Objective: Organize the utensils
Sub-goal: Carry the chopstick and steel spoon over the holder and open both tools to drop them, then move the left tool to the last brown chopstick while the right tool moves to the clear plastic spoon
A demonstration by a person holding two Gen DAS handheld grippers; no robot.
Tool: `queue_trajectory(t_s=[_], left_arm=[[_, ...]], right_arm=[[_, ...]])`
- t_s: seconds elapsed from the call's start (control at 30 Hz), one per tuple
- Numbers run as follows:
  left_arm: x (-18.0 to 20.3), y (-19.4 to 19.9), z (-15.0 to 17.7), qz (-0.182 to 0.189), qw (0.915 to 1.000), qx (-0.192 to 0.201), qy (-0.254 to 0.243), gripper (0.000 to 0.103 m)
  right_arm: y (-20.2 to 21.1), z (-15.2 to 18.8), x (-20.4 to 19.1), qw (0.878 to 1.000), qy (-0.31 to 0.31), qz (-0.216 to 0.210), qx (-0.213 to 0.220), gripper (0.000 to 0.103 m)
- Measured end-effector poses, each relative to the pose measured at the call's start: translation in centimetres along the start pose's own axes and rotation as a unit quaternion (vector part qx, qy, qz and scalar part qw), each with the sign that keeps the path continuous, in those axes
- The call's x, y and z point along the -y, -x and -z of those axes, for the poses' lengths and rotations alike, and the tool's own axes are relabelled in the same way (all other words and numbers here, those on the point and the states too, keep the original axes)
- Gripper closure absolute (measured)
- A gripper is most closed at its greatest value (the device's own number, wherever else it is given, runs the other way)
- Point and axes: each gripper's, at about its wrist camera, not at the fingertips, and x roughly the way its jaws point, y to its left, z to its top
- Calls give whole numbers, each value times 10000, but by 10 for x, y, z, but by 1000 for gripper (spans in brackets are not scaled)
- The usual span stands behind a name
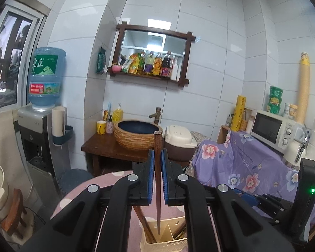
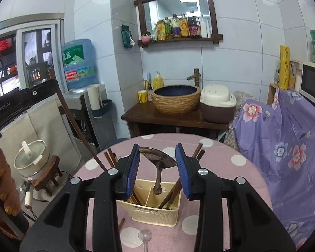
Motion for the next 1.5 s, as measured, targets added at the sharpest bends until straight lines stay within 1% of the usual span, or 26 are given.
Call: queue_trajectory(t_s=[0.07,0.2,0.37,0.5,0.57,0.6,0.73,0.8,0.83,0.87,0.9,0.93,0.97,1.0,1.03,1.07,1.1,1.13,1.17,1.2,1.23,1.27,1.33,1.4,1.5], left_arm=[[1,-15,20,-57,9998,-199,-11,95],[-4,-37,58,-148,9983,-568,60,95],[-10,-54,92,-208,9952,-942,137,95],[-14,-61,111,-214,9930,-1147,197,95],[-15,-63,116,-255,9923,-1199,151,98],[-15,-64,118,-216,9917,-1256,164,99],[-15,-65,122,-177,9911,-1306,174,99],[-15,-62,123,-145,9917,-1268,187,99],[-14,-59,123,-130,9919,-1254,164,98],[-13,-56,124,-123,9922,-1233,125,97],[-12,-51,124,-119,9926,-1203,64,90],[-12,-47,124,-125,9930,-1170,32,71],[-12,-41,124,-143,9937,-1109,23,62],[-14,-35,124,-164,9945,-1033,25,45],[-16,-27,125,-196,9952,-959,10,41],[-17,-23,127,-223,9953,-943,-10,40],[-20,-17,130,-259,9951,-949,-26,37],[-24,-13,132,-292,9949,-964,-18,30],[-29,-9,136,-339,9946,-979,13,26],[-36,-3,142,-402,9942,-994,66,19],[-42,-1,147,-461,9936,-1024,107,16],[-49,2,154,-546,9926,-1076,145,15],[-60,4,170,-711,9896,-1238,191,11],[-70,5,190,-826,9859,-1437,226,9],[-85,3,220,-938,9774,-1860,365,9]], right_arm=[[-16,15,2,9999,-23,97,-125,67],[-45,48,7,9988,-102,152,-458,67],[-63,74,7,9977,-116,194,-636,67],[-70,87,5,9971,-72,252,-714,67],[-75,92,4,9967,-81,233,-770,67],[-77,95,3,9965,-75,238,-794,67],[-77,99,1,9972,9,316,-677,67],[-74,100,3,9978,-42,258,-606,64],[-72,100,4,9981,-52,251,-562,55],[-69,100,4,9984,-46,278,-486,43],[-63,100,3,9987,-23,318,-386,39],[-59,99,2,9989,7,347,-312,36],[-53,98,1,9990,59,386,-234,36],[-46,99,-1,9990,123,404,-150,36],[-40,99,-2,9989,170,417,-85,36],[-34,101,-3,9988,216,445,-13,34],[-27,103,-4,9985,255,479,41,33],[-21,106,-6,9983,274,503,64,32],[-16,111,-6,9983,282,508,68,31],[-11,116,-7,9984,290,477,40,31],[-8,122,-8,9986,305,424,-11,31],[-7,129,-9,9988,322,370,-81,30],[-10,146,-12,9984,378,252,-336,28],[-25,166,-16,9961,422,57,-779,28],[-53,196,-22,9894,479,-94,-1369,28]])
